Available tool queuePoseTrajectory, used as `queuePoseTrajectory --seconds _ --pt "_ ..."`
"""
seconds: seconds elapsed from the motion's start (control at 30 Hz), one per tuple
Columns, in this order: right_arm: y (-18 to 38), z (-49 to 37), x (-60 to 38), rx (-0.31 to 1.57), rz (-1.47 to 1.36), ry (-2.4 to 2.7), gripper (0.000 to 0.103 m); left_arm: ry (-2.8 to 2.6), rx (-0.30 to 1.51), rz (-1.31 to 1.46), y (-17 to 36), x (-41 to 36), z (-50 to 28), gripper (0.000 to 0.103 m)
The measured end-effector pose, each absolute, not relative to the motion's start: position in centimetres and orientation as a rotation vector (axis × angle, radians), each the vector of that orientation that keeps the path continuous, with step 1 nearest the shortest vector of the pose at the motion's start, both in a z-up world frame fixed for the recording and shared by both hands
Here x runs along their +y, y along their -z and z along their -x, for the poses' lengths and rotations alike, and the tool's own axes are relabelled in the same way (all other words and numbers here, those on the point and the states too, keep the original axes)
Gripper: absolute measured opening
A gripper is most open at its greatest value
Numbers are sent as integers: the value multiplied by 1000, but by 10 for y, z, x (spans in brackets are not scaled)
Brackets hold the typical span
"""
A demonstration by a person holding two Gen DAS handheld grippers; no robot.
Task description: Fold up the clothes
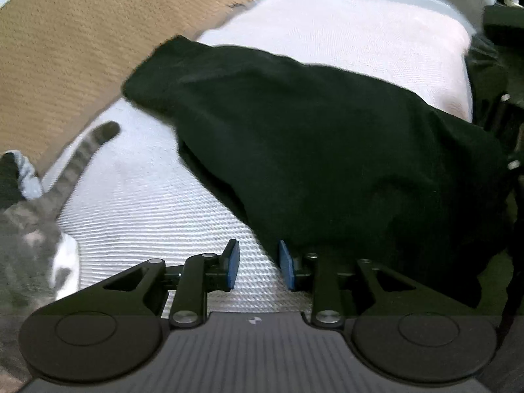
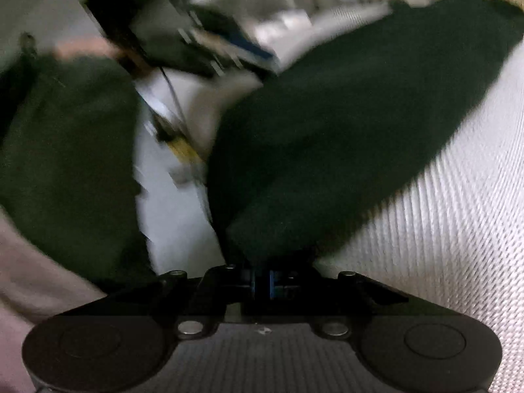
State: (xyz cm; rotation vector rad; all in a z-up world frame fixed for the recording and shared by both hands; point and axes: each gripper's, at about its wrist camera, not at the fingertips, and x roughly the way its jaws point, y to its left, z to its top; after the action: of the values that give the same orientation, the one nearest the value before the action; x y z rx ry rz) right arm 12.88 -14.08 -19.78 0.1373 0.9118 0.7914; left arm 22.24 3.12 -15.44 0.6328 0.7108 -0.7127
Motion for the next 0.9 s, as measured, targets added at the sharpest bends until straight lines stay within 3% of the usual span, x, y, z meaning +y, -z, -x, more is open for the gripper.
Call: queuePoseTrajectory --seconds 0.23,0.37,0.43,0.8,0.9 --pt "169 -130 -157 768 -308 -845 8 602 538 -440 116 56 -218 41" --pt "152 -140 -165 689 -417 -860 8 656 487 -468 97 50 -204 49" --pt "143 -151 -166 653 -474 -859 8 676 475 -481 93 46 -200 57" --pt "129 -228 -191 547 -703 -684 8 785 405 -553 68 24 -181 66" --pt "131 -242 -200 521 -773 -604 8 797 405 -631 75 14 -177 76"
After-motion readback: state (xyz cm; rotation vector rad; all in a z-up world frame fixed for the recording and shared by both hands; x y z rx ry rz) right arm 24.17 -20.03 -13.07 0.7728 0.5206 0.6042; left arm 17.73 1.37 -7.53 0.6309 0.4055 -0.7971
